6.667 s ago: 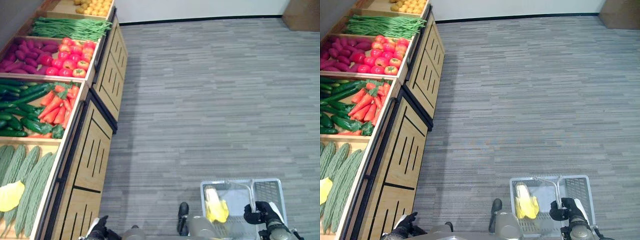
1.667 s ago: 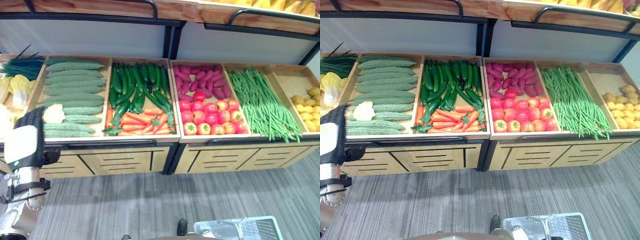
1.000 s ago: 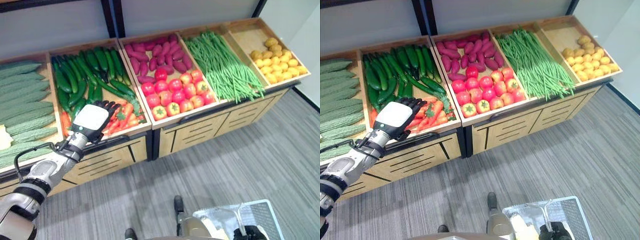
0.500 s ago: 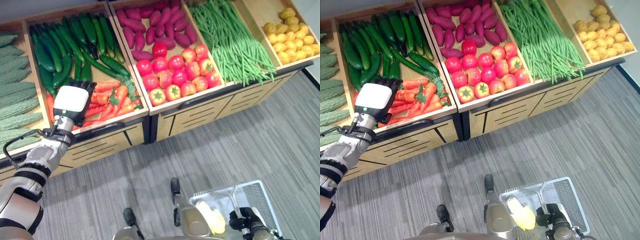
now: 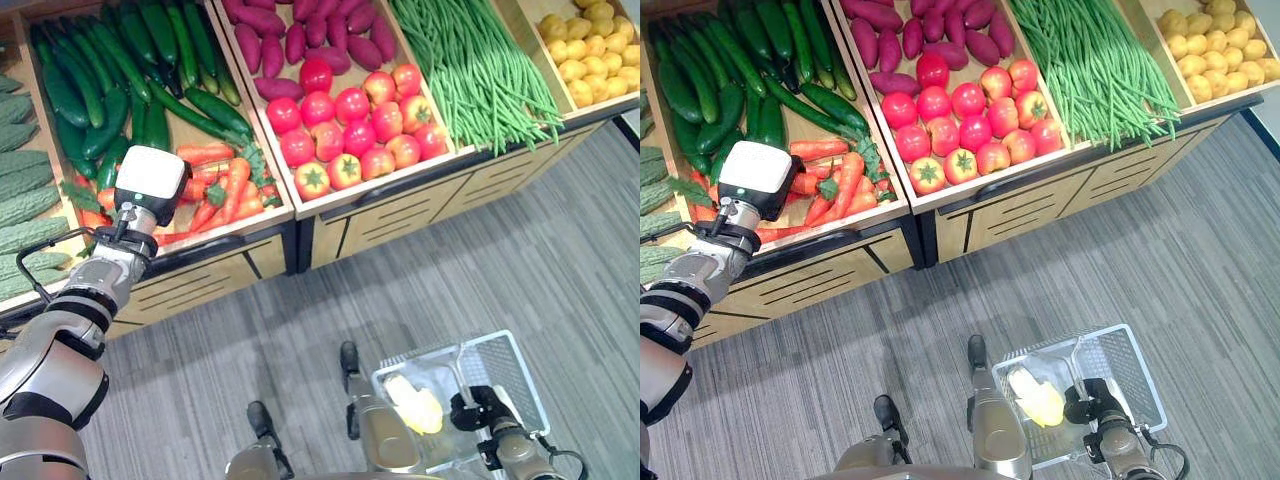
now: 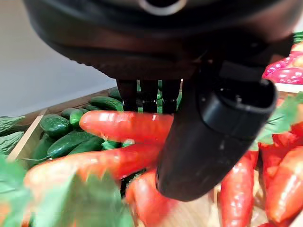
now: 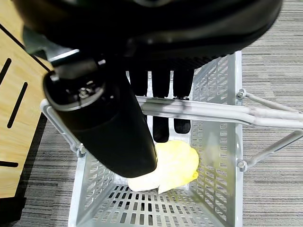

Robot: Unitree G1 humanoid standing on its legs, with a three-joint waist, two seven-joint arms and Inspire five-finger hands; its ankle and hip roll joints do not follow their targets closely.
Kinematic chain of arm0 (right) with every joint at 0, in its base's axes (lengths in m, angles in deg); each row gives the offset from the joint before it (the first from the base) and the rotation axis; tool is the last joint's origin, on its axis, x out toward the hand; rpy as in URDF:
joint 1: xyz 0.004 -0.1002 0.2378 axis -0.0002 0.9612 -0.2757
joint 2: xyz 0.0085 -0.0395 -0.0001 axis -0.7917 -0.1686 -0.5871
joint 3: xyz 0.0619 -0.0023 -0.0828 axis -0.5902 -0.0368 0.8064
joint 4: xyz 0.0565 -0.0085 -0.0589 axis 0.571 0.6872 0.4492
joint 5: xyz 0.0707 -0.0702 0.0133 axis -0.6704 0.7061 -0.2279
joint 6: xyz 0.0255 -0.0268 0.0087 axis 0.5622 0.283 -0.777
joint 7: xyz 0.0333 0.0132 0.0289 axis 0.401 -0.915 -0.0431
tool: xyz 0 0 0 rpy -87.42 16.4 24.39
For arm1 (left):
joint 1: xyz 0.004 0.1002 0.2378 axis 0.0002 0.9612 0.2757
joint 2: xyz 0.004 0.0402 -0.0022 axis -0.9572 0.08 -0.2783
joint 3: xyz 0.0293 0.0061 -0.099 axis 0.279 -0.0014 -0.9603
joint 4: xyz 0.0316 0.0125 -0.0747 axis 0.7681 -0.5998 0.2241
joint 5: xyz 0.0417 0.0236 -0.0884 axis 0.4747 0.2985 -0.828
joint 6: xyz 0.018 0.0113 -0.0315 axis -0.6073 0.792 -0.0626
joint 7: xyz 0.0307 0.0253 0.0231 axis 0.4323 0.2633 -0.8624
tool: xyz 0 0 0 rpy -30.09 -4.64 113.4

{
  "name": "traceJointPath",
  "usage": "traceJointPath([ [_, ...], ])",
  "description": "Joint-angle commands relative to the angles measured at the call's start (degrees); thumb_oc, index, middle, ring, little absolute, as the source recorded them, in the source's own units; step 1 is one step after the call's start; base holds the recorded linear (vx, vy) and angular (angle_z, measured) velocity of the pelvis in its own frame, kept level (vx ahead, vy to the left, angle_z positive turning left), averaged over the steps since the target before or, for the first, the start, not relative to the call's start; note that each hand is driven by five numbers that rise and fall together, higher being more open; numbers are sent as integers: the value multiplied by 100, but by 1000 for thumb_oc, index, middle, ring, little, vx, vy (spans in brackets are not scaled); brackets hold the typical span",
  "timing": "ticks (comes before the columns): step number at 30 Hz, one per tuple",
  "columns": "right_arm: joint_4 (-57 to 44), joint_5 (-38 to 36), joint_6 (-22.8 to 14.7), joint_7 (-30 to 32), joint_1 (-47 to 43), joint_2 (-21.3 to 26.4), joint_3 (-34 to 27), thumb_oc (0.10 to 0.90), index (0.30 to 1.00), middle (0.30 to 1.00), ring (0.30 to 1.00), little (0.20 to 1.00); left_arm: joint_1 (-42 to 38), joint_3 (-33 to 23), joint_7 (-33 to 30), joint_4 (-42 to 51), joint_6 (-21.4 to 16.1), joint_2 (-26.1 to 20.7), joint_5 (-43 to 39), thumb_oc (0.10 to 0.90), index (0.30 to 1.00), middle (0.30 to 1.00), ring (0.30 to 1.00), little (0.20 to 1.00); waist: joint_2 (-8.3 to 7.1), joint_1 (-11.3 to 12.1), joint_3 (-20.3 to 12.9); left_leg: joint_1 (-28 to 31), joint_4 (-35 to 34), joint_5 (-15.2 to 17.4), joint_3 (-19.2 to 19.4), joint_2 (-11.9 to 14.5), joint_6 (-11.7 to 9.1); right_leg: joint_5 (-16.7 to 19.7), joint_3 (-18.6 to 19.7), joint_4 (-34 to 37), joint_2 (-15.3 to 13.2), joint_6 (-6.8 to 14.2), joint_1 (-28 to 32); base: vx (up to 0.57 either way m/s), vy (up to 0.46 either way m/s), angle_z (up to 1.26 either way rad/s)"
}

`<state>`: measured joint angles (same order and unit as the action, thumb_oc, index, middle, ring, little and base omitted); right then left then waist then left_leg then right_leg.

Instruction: Get the vegetables into the basket

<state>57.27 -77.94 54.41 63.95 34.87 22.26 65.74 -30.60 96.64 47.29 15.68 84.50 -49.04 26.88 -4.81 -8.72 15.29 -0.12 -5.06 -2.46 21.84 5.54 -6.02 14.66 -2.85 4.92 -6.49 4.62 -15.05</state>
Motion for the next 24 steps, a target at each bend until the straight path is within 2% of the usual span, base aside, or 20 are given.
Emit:
traceJointPath([
  [1,117,90,-59,238,140,514,130,400,300,300,300,300,-264,-130,-90,-104,99,-195,78,400,300,300,300,300,-62,48,-96,-69,6,-36,-407,140,10,-309,182,-272,-452,789,171,-6,0,-4],
  [6,154,144,-43,222,225,476,98,400,300,300,300,300,-129,-369,-243,62,126,-240,-6,400,300,300,300,300,-66,63,-215,32,6,8,-410,122,16,-333,150,-258,-477,795,288,0,0,0],
  [13,172,154,-11,177,343,374,47,400,300,300,300,300,157,-1065,-613,1003,168,-444,-179,400,300,300,300,300,-81,110,-360,119,6,42,-466,110,18,-374,76,-225,-501,800,437,9,-6,4],
  [15,195,190,15,172,413,289,33,400,300,300,300,300,404,-1810,-1032,1480,232,-397,-560,400,300,300,300,300,-124,143,-462,159,6,67,-498,110,15,-397,52,-213,-517,789,503,22,-3,5],
  [21,181,237,74,171,448,283,28,400,300,300,300,300,670,-2416,-1124,2244,-16,-308,-1107,400,300,300,300,300,-138,145,-581,216,6,92,-528,103,17,-412,29,-178,-523,786,601,6,-1,0],
  [24,116,269,104,173,490,287,0,400,300,300,300,300,861,-2722,-1052,2604,-200,-119,-1522,400,300,300,300,300,-139,143,-618,245,6,99,-527,102,18,-421,20,-163,-525,781,654,0,0,0],
])
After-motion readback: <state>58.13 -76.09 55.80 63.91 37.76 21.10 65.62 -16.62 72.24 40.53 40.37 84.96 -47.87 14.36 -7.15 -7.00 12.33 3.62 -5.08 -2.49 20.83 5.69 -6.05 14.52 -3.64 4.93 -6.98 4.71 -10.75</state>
